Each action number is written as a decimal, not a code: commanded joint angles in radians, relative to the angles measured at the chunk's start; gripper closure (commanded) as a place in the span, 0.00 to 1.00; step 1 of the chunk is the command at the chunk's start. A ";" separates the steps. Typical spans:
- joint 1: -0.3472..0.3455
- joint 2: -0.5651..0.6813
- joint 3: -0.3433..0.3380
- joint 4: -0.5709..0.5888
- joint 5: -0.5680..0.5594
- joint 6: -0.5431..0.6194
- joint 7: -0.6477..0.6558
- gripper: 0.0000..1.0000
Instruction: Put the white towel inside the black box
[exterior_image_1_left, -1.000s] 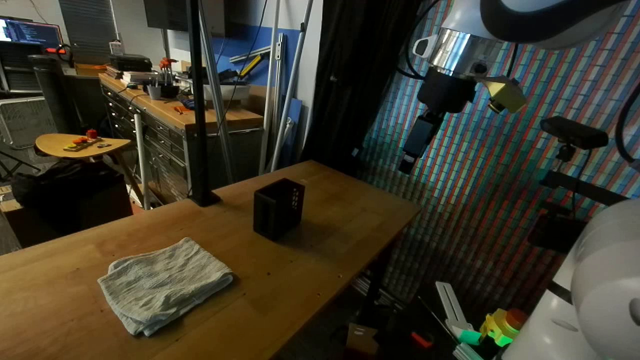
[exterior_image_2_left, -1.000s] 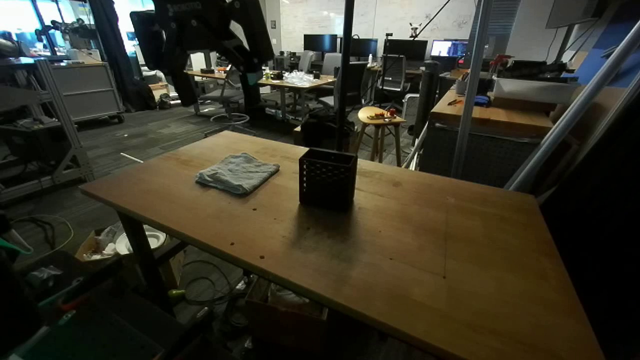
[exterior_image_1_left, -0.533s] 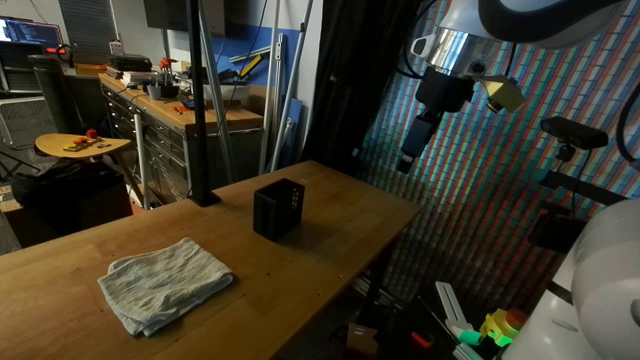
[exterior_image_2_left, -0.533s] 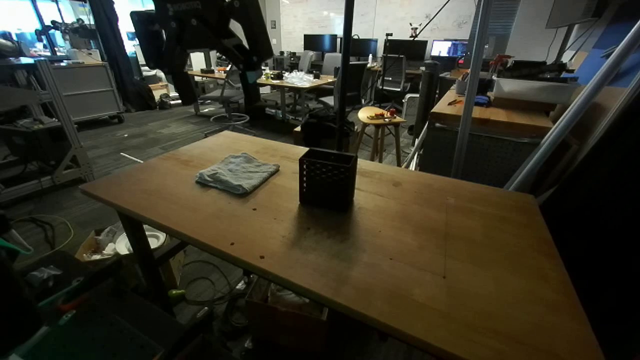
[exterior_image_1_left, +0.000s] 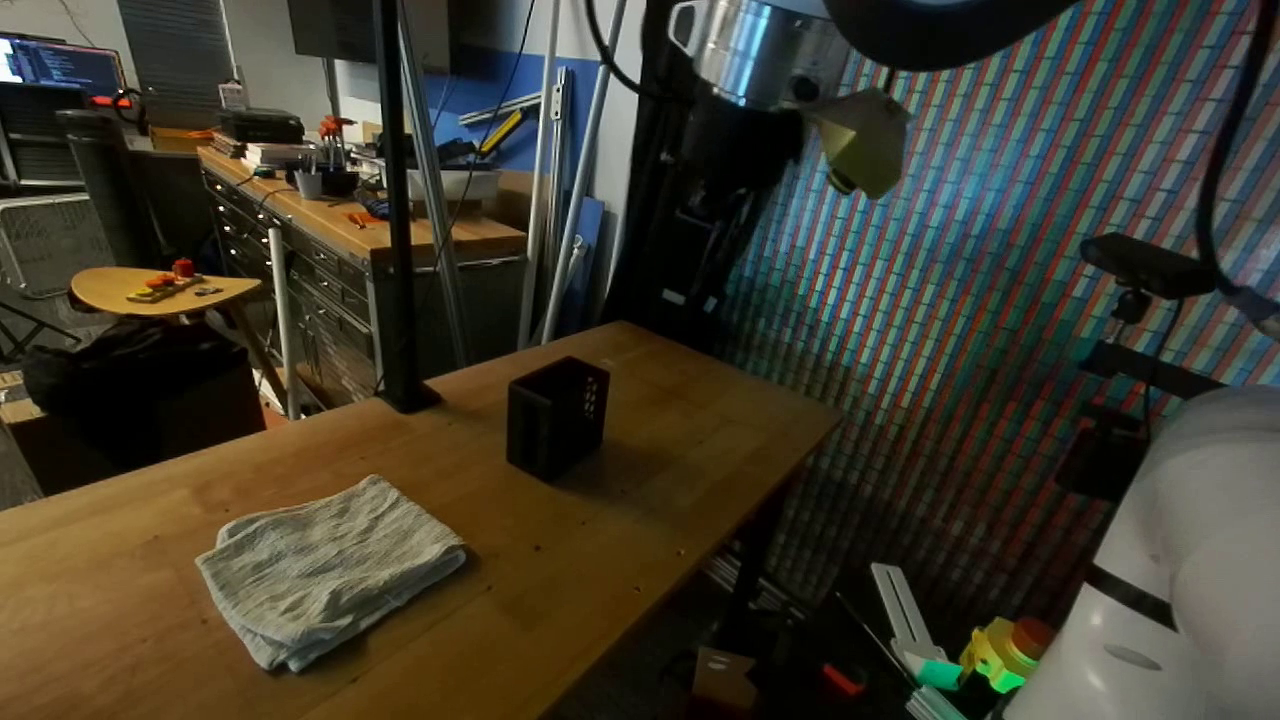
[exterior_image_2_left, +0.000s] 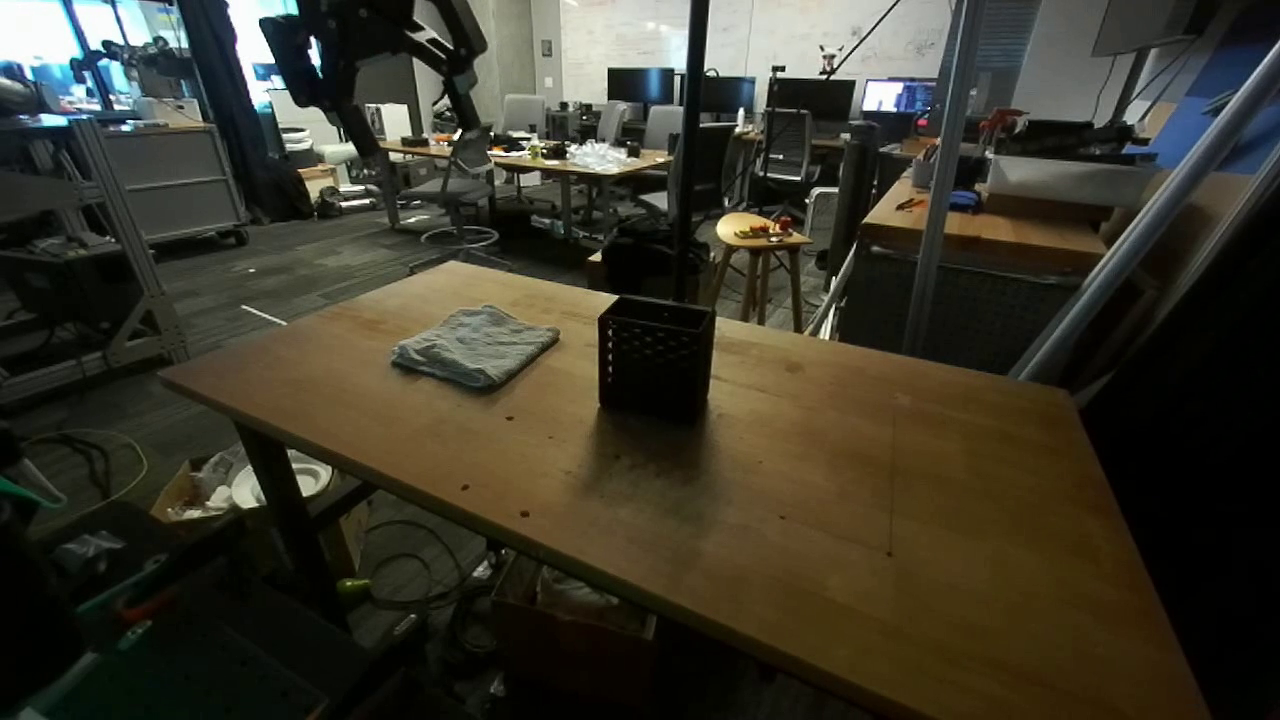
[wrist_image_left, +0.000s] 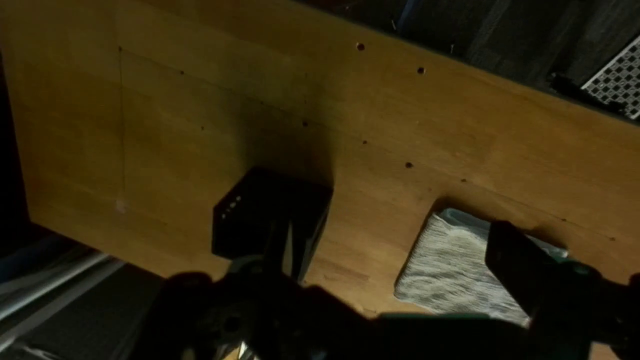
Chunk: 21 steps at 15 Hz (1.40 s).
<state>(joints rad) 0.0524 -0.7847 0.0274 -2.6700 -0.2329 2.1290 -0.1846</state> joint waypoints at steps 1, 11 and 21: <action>0.044 0.212 0.068 0.137 0.003 0.097 0.047 0.00; 0.078 0.725 0.100 0.475 0.006 0.417 -0.057 0.00; 0.063 1.092 0.171 0.647 0.136 0.569 -0.271 0.00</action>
<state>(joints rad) 0.1360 0.2225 0.1655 -2.0961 -0.1382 2.6724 -0.3727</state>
